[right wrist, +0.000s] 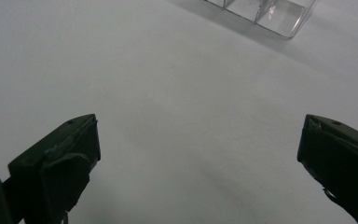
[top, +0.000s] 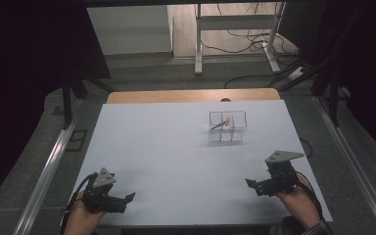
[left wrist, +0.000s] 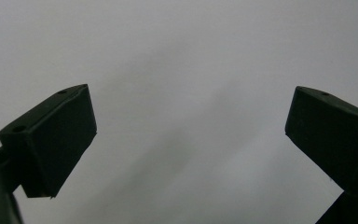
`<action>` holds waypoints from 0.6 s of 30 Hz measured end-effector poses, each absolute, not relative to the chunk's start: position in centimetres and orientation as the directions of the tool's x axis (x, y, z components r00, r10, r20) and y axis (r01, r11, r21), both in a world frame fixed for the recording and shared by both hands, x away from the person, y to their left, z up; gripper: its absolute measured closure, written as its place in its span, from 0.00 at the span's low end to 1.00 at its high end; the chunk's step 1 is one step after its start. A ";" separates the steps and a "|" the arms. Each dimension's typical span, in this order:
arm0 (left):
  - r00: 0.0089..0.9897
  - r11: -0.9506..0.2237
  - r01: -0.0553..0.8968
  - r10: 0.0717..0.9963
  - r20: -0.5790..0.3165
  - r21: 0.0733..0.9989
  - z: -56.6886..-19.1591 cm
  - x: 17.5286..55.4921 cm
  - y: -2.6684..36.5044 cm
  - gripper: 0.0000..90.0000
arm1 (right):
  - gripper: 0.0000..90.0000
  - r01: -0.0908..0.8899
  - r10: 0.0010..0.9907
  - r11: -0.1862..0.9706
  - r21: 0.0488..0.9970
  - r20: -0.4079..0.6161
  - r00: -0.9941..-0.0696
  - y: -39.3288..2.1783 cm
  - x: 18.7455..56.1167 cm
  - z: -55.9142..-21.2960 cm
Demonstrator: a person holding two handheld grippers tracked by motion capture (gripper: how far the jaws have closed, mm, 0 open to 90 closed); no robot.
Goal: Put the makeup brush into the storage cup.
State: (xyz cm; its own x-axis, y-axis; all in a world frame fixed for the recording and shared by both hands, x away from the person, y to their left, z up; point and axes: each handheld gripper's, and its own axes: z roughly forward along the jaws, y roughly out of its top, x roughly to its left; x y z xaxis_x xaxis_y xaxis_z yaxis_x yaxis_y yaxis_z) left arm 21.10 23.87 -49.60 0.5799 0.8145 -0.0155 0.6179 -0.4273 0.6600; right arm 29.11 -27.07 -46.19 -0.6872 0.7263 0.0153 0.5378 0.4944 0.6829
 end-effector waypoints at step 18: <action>0.581 -0.429 0.619 0.814 -0.015 0.658 -49.6 21.1 23.9 0.03 | 0.00 0.552 0.739 0.499 0.667 0.005 -0.674 -28.3 27.9 -46.7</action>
